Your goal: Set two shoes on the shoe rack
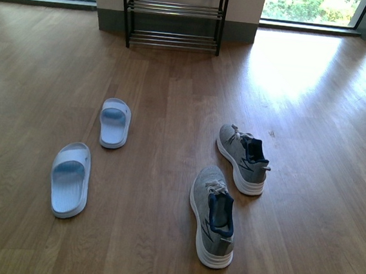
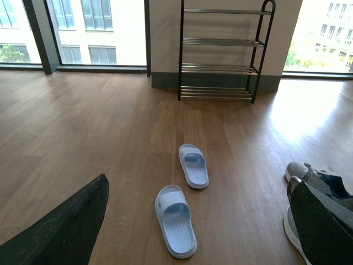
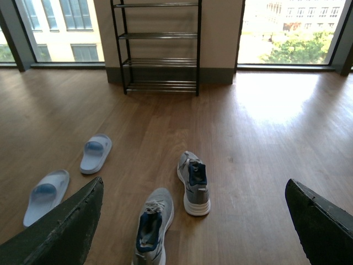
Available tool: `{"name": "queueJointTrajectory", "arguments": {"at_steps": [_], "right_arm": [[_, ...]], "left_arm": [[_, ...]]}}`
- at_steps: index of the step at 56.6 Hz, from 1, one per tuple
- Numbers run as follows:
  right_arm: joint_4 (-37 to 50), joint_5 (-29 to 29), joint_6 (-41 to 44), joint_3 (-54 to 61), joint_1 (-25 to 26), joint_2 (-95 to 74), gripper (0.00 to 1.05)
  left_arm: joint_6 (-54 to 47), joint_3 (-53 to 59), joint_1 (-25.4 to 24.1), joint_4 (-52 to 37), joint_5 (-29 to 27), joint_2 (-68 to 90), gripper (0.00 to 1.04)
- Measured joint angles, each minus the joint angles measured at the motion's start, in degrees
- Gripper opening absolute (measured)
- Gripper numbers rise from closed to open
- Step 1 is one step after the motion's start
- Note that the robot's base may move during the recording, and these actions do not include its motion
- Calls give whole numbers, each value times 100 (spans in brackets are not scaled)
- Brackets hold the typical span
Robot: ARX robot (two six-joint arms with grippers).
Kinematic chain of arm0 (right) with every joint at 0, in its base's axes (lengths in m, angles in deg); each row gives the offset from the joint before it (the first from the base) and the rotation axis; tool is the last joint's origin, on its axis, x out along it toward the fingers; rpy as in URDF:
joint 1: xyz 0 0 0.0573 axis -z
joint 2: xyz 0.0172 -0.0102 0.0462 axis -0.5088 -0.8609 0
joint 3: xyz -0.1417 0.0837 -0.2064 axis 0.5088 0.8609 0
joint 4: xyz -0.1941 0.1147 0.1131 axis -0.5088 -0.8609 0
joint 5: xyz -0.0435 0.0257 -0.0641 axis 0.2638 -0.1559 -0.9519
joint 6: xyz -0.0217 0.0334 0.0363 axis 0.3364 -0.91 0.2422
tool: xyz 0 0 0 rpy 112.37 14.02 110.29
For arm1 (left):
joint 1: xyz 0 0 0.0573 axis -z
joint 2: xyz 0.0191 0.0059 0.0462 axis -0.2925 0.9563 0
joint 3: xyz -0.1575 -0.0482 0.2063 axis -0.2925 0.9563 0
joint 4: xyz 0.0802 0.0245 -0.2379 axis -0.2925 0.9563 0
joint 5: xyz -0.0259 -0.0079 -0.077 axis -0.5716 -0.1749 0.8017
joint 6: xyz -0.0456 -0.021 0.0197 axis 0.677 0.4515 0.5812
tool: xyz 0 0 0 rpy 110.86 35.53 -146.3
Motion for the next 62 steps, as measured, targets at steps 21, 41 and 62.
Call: {"name": "queueJointTrajectory", "arguments": {"at_steps": [21,41,62], "right_arm": [[0,13,-2,0,0,0,96],[0,0,-2,0,0,0,96],[0,2,-2,0,0,0,96]], "left_arm": [[0,0,0,0,-15,0,95],[-2,0,0,0,-2,0,95],[-2,0,0,0,-2,0,95]]}}
